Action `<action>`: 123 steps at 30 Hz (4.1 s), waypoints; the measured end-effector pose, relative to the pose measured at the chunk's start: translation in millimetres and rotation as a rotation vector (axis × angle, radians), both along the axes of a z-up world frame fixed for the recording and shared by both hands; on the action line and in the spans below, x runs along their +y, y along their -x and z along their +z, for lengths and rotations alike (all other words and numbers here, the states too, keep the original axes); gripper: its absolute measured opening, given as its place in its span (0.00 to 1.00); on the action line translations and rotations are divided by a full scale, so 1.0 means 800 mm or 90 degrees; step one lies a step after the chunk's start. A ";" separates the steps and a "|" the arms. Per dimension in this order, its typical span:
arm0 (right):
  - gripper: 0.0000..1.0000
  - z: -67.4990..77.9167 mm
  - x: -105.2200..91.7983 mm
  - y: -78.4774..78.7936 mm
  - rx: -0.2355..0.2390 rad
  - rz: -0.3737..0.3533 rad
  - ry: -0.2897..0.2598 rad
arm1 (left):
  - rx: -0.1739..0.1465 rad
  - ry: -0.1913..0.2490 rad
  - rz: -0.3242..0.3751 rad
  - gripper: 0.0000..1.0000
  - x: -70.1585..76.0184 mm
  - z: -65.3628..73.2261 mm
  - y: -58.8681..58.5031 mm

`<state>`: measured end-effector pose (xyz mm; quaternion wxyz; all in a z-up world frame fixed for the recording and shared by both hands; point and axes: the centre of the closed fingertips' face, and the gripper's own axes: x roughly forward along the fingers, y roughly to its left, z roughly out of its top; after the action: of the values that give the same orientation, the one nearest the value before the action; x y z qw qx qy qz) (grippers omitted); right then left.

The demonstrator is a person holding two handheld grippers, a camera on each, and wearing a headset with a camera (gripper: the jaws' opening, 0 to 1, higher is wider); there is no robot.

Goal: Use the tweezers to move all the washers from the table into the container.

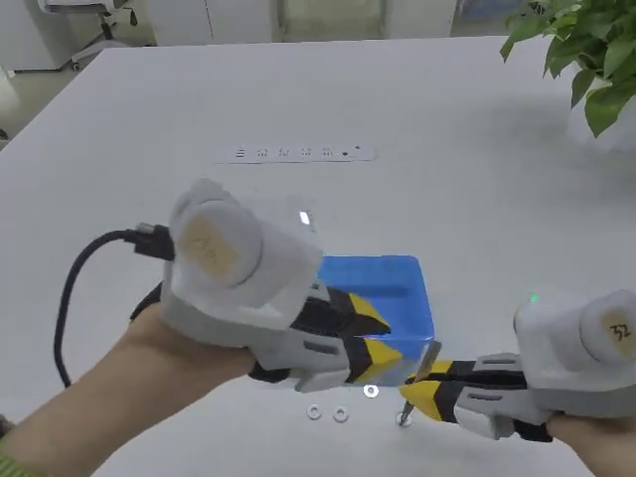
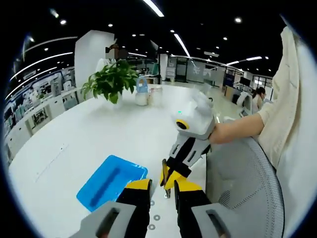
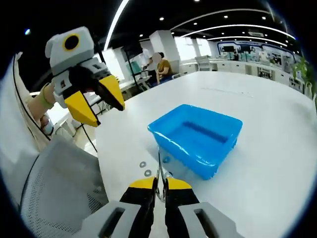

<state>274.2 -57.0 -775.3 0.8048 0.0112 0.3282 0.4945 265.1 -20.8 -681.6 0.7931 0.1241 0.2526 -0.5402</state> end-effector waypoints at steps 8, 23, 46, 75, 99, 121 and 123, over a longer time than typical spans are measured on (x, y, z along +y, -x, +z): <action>0.02 0.041 -0.004 -0.010 0.004 -0.043 -0.072 | 0.028 0.091 0.172 0.34 0.071 0.007 0.010; 0.03 0.118 0.007 -0.060 -0.079 -0.026 -0.060 | -0.033 0.182 0.333 0.62 0.124 0.032 0.019; 0.03 0.065 0.014 -0.125 -0.067 -0.055 0.040 | -0.073 0.197 0.397 0.99 0.159 0.037 0.031; 0.03 0.008 0.014 -0.128 -0.107 -0.054 0.122 | -0.065 0.183 0.415 0.98 0.171 0.026 0.032; 0.03 0.084 0.018 -0.099 -0.148 -0.075 0.017 | -0.058 0.180 0.404 0.98 0.164 0.024 0.034; 0.03 0.020 0.038 -0.038 -0.069 -0.015 0.029 | -0.054 0.174 0.397 0.97 0.160 0.021 0.041; 0.03 0.015 0.039 -0.036 -0.065 -0.012 0.033 | -0.054 0.172 0.399 0.97 0.162 0.019 0.042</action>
<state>302.9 -25.8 -763.2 0.8254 -0.0319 0.2990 0.4778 231.5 108.8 -666.0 0.9396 -0.0438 0.1716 -0.2930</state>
